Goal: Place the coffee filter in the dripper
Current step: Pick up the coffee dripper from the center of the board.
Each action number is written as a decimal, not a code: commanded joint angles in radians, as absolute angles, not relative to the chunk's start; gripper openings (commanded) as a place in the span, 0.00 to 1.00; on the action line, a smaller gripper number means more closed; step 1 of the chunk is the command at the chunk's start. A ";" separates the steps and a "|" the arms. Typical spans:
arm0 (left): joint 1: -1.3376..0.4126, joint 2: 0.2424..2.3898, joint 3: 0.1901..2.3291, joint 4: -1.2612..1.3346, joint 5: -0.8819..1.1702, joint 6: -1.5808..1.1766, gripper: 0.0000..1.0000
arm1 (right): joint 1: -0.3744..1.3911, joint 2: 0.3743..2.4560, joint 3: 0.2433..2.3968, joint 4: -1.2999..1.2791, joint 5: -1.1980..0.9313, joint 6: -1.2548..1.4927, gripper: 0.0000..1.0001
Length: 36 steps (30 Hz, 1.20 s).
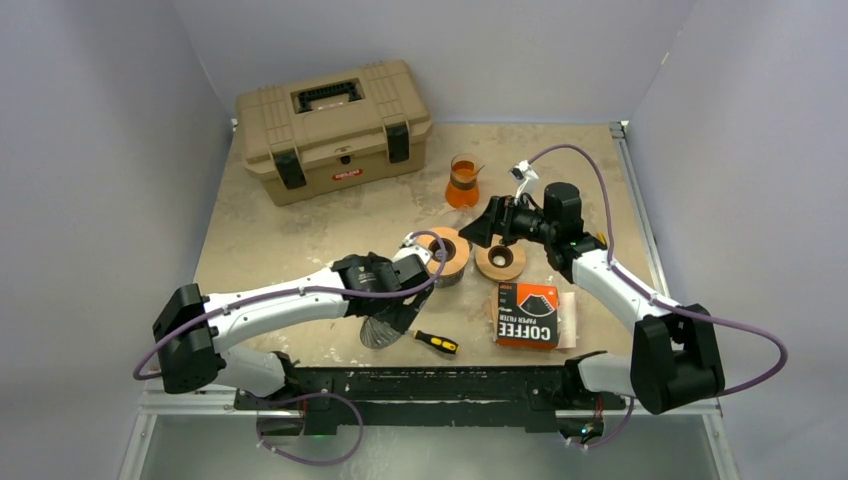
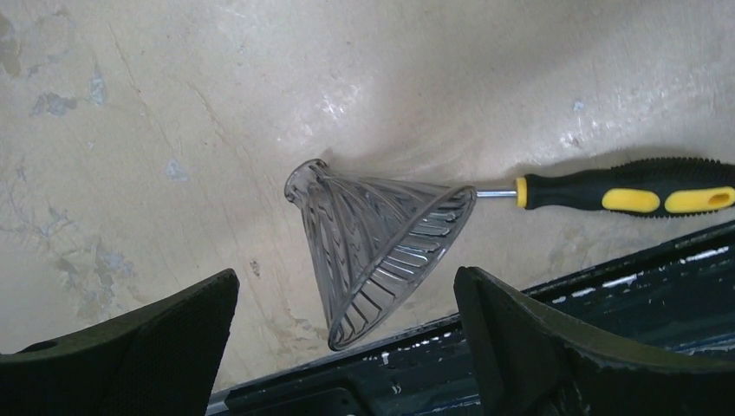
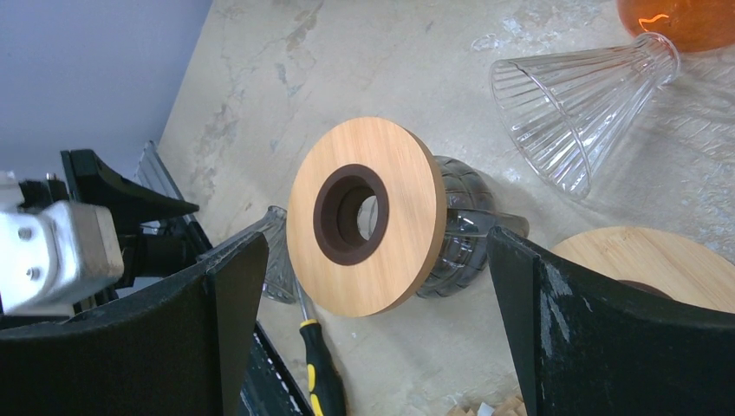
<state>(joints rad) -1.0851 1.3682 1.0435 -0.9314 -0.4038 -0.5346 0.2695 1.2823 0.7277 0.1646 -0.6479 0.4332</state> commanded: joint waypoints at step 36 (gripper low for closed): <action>-1.204 1.576 1.058 -0.938 -0.583 -0.574 0.47 | 0.273 1.261 0.721 0.190 -0.673 0.431 0.98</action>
<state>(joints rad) -1.1992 1.5471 1.0439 -0.9588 -0.5495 -0.5655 0.2695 1.2816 0.7238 0.1650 -0.6498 0.4335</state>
